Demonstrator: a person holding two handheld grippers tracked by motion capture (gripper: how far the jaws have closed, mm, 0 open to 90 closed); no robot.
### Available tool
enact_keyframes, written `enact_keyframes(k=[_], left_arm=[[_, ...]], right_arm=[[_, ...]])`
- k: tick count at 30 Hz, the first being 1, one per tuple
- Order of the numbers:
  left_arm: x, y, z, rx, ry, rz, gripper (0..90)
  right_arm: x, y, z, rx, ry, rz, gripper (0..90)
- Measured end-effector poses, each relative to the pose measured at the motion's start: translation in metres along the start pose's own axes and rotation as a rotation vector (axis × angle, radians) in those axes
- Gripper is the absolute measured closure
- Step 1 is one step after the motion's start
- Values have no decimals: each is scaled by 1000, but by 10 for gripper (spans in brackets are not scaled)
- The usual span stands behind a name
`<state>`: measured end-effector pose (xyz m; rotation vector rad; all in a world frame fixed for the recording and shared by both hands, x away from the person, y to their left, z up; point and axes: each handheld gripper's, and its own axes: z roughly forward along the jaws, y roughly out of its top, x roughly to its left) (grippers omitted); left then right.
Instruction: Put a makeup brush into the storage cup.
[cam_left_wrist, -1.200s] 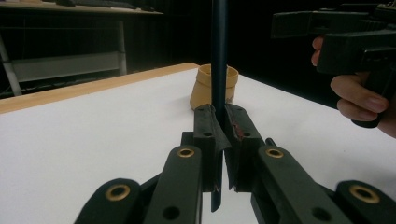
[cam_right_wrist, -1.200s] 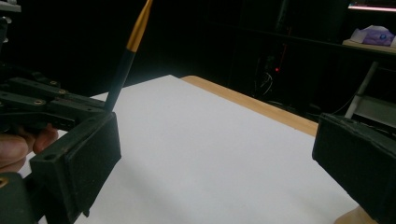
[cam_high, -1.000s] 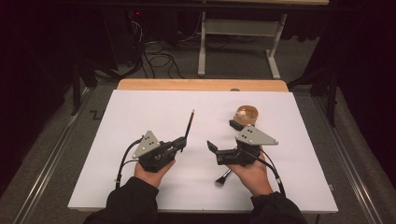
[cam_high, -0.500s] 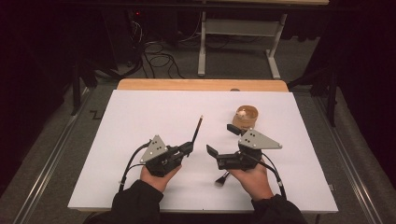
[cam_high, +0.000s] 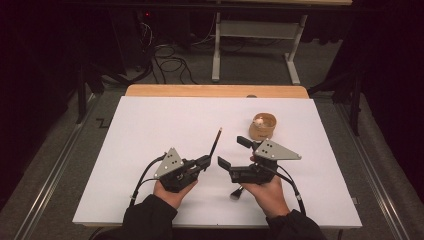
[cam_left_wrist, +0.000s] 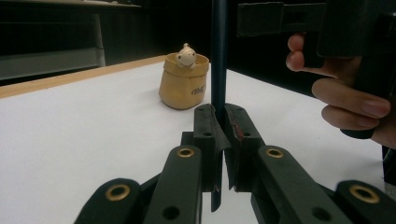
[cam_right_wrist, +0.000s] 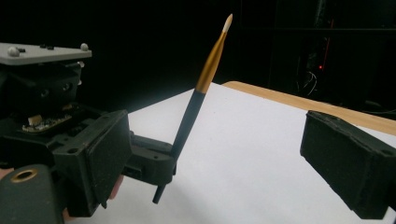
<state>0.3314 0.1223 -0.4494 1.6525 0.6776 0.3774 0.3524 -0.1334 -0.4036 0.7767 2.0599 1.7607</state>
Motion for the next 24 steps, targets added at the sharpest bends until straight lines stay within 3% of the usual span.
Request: enact_keyframes(k=[12, 24], left_arm=[[-6, -2, 3, 2, -22, -1, 844], [-10, -4, 5, 0, -35, 1, 844]], right_arm=[[1, -4, 2, -29, 30, 59, 224], [-2, -7, 1, -58, 56, 112, 410]])
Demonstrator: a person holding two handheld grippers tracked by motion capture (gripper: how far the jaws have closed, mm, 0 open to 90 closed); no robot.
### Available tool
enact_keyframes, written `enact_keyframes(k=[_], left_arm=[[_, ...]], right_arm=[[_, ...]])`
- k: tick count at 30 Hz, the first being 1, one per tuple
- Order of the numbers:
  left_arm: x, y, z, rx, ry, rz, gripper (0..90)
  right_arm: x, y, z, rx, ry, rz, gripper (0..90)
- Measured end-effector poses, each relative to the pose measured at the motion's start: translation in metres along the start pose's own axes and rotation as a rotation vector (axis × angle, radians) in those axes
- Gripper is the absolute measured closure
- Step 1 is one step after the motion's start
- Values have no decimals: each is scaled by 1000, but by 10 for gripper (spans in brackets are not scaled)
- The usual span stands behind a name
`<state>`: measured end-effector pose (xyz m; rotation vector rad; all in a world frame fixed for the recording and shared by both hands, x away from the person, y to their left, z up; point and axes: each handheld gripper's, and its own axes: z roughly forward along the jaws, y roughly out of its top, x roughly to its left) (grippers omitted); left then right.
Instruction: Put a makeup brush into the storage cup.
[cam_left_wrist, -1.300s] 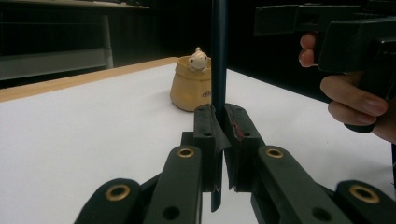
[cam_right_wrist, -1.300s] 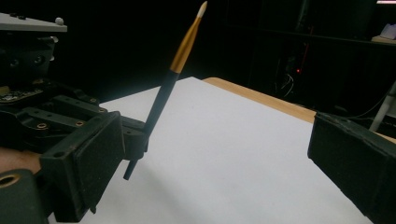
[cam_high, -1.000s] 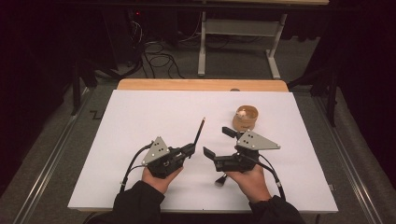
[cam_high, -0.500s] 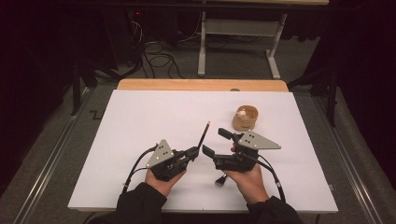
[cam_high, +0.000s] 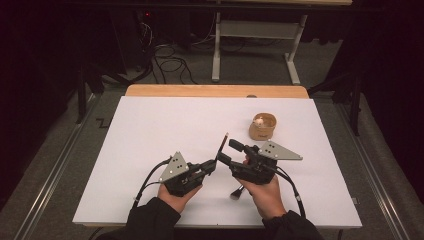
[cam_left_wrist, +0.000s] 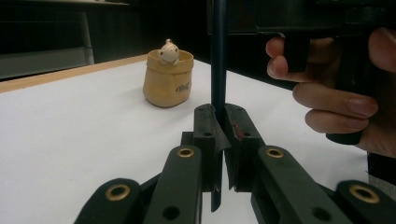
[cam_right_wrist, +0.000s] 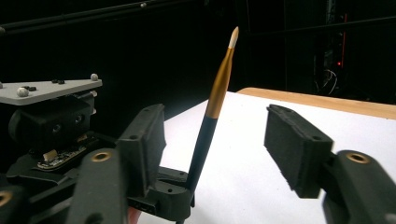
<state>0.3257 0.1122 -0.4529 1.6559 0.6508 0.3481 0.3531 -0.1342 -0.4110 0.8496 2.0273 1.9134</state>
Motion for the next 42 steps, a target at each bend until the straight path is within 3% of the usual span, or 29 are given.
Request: enact_keyframes(k=[17, 42], left_arm=[[-5, -1, 2, 2, -13, 8, 844], [-6, -1, 2, 1, -11, 14, 844]], right_arm=[[0, -3, 0, -20, 37, 61, 638], [-4, -8, 2, -19, 58, 113, 799]])
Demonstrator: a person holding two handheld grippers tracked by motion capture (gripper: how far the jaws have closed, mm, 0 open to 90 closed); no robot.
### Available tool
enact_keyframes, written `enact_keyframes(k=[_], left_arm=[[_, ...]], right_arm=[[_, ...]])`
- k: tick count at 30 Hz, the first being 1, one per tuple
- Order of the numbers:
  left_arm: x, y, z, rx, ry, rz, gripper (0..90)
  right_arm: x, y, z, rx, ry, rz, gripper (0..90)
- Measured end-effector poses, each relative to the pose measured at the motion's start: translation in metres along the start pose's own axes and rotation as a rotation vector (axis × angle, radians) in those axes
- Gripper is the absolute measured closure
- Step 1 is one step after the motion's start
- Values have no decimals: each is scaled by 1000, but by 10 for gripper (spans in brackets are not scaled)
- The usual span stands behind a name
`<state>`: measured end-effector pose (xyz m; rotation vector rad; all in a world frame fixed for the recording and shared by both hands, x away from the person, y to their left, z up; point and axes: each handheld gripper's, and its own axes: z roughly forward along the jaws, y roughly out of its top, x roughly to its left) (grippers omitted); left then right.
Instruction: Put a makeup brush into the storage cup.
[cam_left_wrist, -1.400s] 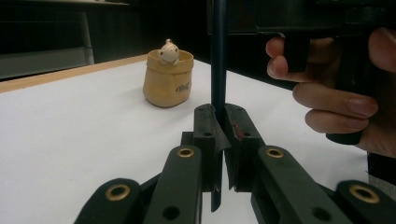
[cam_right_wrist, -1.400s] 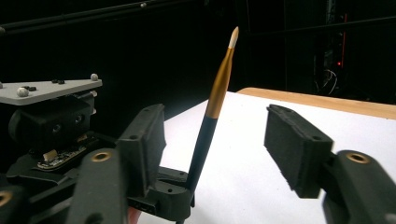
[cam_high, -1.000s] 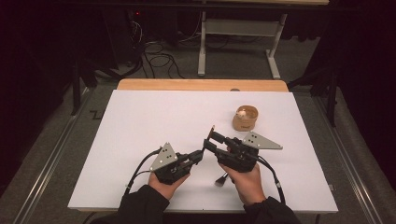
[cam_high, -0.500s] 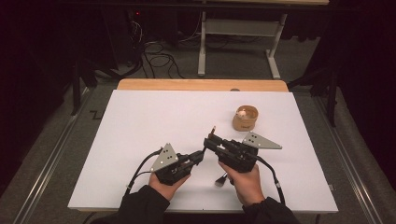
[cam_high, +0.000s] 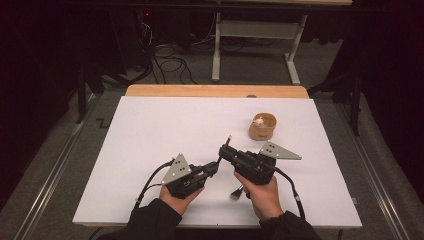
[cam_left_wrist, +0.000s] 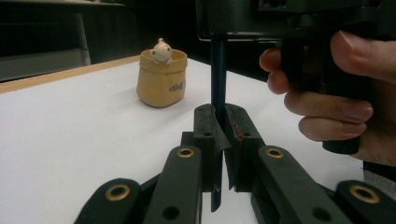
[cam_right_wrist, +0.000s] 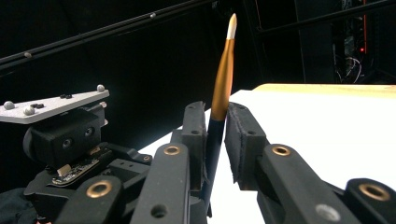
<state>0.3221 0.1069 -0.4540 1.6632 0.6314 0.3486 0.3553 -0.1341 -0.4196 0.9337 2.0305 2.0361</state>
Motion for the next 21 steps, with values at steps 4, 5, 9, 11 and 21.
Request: enact_keyframes(k=[4, 5, 9, 11, 21], left_arm=[[0, 0, 0, 4, 1, -1, 844], [0, 0, 1, 5, 1, -1, 844], [0, 0, 1, 8, 0, -1, 844], [0, 0, 1, 8, 0, -1, 844], [0, 0, 1, 11, -5, -3, 842]], right_arm=[[-1, 0, 0, -2, -1, 7, 823], [-1, 0, 0, -2, 2, 8, 828], [-1, 0, 1, 0, 11, 17, 841], [-1, 0, 0, 1, 12, 19, 843], [0, 0, 0, 1, 12, 15, 847]])
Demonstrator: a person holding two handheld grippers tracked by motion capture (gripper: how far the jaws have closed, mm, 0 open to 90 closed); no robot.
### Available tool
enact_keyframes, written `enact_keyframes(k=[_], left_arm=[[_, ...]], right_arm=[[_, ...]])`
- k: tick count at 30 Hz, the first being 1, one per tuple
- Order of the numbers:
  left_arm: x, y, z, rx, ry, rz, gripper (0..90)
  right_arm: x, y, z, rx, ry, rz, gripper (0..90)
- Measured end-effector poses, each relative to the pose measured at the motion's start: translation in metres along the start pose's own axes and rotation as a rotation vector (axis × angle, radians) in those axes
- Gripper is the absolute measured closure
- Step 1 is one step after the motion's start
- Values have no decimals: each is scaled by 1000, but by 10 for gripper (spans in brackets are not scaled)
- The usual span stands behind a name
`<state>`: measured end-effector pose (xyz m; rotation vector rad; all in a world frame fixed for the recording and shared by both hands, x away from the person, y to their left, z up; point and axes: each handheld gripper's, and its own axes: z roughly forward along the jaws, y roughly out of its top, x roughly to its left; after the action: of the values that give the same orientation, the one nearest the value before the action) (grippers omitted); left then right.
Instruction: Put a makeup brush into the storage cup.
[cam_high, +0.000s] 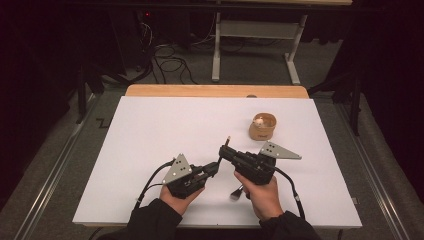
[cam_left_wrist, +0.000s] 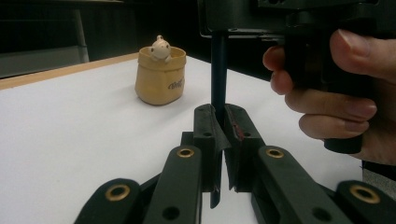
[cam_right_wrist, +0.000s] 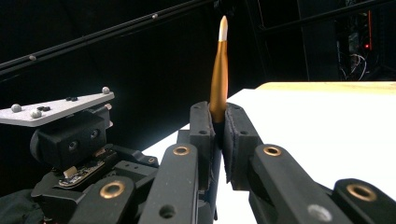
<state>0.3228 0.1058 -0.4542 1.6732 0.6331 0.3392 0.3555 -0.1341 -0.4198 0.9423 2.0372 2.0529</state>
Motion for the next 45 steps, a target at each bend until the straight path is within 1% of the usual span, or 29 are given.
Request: enact_keyframes(k=[8, 11, 16, 25, 32, 35, 37, 41, 45], left_arm=[[0, 1, 2, 25, 13, 2, 827], [0, 1, 2, 34, 19, 4, 758], [1, 2, 2, 29, 28, 4, 629], [4, 2, 2, 33, 41, 1, 521], [7, 3, 0, 31, 47, 1, 455], [12, 5, -1, 33, 47, -12, 408], [17, 7, -4, 44, 60, -19, 376], [27, 12, -13, 48, 83, -31, 337], [34, 13, -24, 84, 110, -30, 302]], right_arm=[[0, -1, 1, 7, -3, -8, 847], [0, 0, 0, 2, -2, -9, 848], [0, 1, -1, 1, -9, -14, 847], [-3, 2, -3, -1, -23, -18, 846], [-5, 2, -5, -4, -32, -21, 846], [-5, 4, -6, -9, -36, -25, 846], [-6, 4, -7, -12, -40, -23, 846], [-8, 5, -10, -15, -48, -28, 846], [-9, 7, -12, -24, -58, -35, 846]])
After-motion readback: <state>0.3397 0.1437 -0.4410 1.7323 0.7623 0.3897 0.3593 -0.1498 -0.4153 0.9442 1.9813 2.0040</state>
